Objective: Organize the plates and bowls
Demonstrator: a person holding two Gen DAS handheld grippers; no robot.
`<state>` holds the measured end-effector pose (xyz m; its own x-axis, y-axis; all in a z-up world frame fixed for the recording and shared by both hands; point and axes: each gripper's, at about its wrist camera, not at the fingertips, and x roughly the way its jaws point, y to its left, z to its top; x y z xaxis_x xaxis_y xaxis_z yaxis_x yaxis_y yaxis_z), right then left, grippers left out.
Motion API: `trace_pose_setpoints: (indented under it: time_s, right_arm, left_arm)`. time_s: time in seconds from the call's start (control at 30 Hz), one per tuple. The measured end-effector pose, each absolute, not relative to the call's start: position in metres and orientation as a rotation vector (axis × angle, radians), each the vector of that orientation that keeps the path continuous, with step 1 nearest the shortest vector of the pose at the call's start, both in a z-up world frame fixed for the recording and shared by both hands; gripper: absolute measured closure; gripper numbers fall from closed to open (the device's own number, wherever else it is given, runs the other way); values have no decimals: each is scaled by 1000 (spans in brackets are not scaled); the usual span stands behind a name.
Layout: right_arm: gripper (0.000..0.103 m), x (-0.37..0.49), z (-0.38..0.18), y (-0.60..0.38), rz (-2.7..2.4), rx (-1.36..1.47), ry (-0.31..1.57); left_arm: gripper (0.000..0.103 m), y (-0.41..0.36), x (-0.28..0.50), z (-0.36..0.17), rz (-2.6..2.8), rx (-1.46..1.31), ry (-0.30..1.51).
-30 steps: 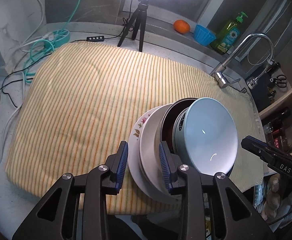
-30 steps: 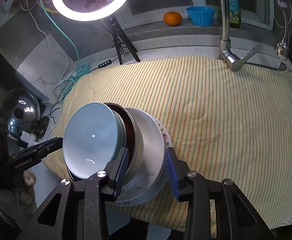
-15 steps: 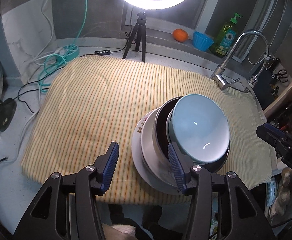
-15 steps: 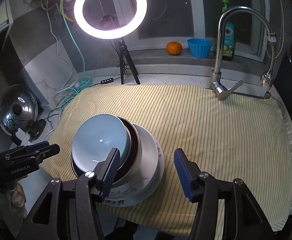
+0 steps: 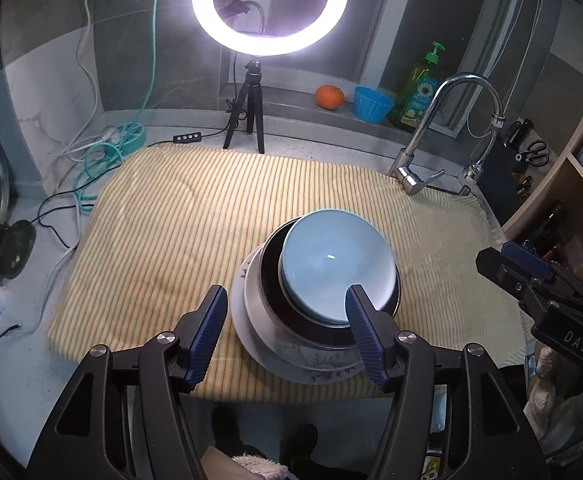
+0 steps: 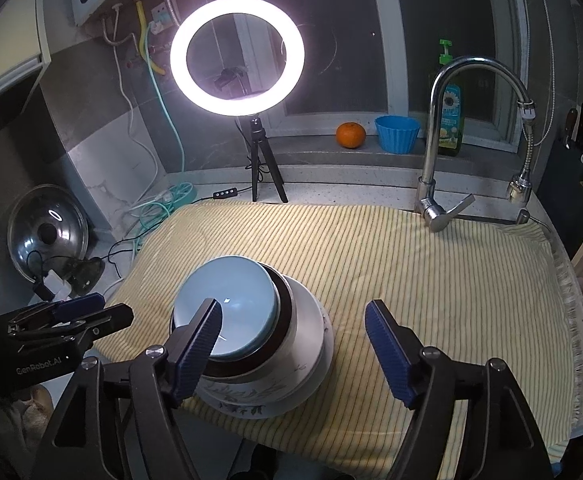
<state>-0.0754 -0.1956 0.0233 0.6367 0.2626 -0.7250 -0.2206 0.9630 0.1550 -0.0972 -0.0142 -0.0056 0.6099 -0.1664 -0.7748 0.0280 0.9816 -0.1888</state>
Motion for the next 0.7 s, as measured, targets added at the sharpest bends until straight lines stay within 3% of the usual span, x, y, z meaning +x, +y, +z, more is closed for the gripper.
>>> trace_pose_setpoints:
  time_s: [0.7]
  right_arm:
    - [31,-72,16,-202,275,72,861]
  left_arm:
    - [42,-16,-97,0,-110,-148,889]
